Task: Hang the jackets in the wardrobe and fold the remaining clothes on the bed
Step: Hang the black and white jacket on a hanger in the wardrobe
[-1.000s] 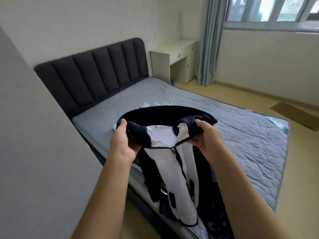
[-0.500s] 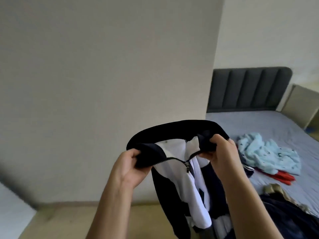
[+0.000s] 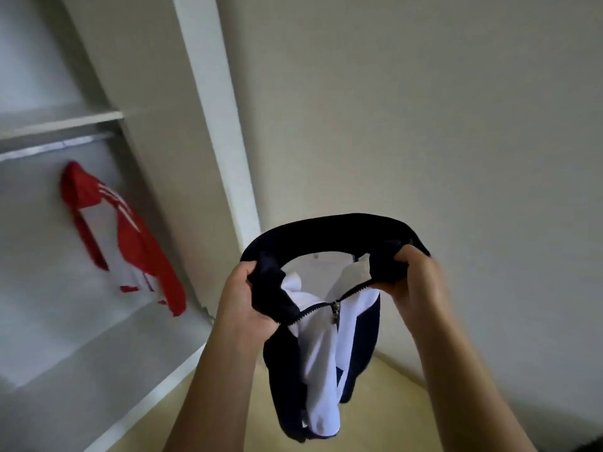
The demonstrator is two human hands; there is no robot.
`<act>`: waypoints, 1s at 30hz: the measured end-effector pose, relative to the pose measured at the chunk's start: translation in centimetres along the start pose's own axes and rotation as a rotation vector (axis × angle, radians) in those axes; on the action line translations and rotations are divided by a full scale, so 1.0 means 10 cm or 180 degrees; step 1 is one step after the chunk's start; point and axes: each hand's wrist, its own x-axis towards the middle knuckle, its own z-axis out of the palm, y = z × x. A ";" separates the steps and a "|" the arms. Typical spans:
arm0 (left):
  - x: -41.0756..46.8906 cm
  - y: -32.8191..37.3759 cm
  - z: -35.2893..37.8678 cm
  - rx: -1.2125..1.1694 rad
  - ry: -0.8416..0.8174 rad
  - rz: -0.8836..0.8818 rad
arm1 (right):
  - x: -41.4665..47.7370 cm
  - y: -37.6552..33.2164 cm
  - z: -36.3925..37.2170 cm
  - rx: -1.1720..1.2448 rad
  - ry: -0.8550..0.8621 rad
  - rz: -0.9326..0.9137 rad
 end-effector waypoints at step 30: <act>0.67 3.81 -3.38 -0.1354 0.1524 0.2273 | 1.02 3.39 5.71 -0.2509 -0.4435 0.1237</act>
